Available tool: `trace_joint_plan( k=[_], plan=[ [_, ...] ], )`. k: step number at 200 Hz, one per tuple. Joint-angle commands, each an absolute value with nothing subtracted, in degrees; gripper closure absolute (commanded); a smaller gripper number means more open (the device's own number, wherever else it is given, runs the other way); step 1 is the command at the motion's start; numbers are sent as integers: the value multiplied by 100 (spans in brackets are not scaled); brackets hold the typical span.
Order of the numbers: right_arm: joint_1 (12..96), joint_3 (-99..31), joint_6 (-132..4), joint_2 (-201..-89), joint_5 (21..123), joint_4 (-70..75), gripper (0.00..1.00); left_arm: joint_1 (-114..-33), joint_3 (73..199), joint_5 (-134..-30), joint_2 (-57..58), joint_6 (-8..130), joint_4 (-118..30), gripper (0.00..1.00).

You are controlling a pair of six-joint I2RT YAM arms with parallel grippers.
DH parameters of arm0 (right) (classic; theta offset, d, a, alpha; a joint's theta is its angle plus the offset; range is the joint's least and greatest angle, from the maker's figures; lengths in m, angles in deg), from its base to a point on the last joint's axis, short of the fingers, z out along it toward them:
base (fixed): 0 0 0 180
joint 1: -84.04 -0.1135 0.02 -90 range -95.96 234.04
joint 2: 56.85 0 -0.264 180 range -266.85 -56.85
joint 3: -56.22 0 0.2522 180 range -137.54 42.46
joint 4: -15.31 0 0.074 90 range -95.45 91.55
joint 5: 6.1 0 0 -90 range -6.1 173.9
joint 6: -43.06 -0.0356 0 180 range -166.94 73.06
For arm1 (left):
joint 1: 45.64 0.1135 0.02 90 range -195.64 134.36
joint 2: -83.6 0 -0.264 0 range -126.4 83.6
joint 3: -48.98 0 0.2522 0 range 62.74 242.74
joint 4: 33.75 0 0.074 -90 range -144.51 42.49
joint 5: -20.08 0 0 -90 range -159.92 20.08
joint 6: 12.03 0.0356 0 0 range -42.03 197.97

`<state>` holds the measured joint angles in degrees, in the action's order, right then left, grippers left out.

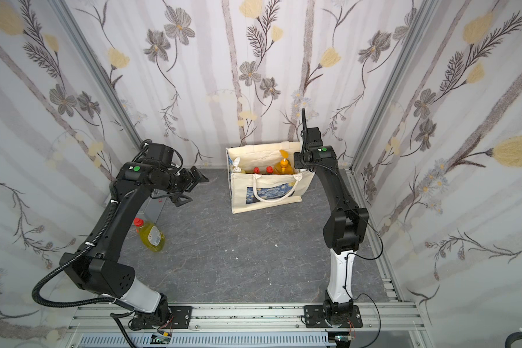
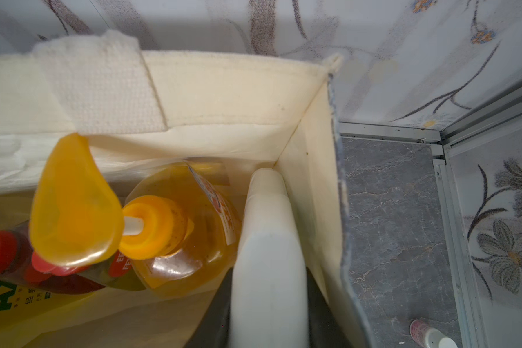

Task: Pack dish soap into the shopping bag
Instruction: Place the bottle of dish soap in the shopping bag.

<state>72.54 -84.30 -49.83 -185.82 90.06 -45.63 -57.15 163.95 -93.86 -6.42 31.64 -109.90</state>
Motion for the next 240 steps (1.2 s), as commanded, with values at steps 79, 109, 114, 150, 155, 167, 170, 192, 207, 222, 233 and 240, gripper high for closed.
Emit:
trace_joint_plan(
  k=[79,109,114,150,155,167,170,192,207,222,233,240],
  plan=[
    [7282,-8595,-5069,-18943,9175,-4149,69,-5696,15885,-9215,-197,3026,-10790,0],
    [7280,-8595,-5101,-18943,9120,-4148,62,-5698,15871,-9215,-206,3000,-10737,0],
    [7279,-8595,-5092,-18938,9115,-4148,61,-5698,15880,-9218,-211,2992,-10717,0],
    [7280,-8604,-5106,-18904,9002,-4146,55,-5698,15898,-9222,-217,2982,-10676,0],
    [7279,-8617,-5123,-18904,8990,-4144,54,-5698,15894,-9209,-206,2989,-10682,0],
    [7284,-8668,-5158,-18895,8942,-4148,52,-5700,15855,-9210,-168,2996,-10685,0],
    [7280,-8692,-5174,-18891,8934,-4152,52,-5698,15842,-9214,-163,3000,-10684,0],
    [7276,-8918,-5319,-18869,8789,-4197,44,-5698,15726,-9218,-91,2984,-10651,0],
    [7263,-9014,-5490,-18765,8644,-4152,35,-5694,15671,-9232,-53,2979,-10627,0],
    [7254,-9017,-5682,-18615,8422,-4068,24,-5697,15643,-9240,-35,2963,-10597,0],
    [7230,-9013,-5750,-18502,8296,-4014,17,-5694,15630,-9252,-33,2962,-10575,0],
    [7202,-9010,-5797,-18433,8272,-4003,12,-5698,15630,-9250,-27,2970,-10570,0]
  ],
)
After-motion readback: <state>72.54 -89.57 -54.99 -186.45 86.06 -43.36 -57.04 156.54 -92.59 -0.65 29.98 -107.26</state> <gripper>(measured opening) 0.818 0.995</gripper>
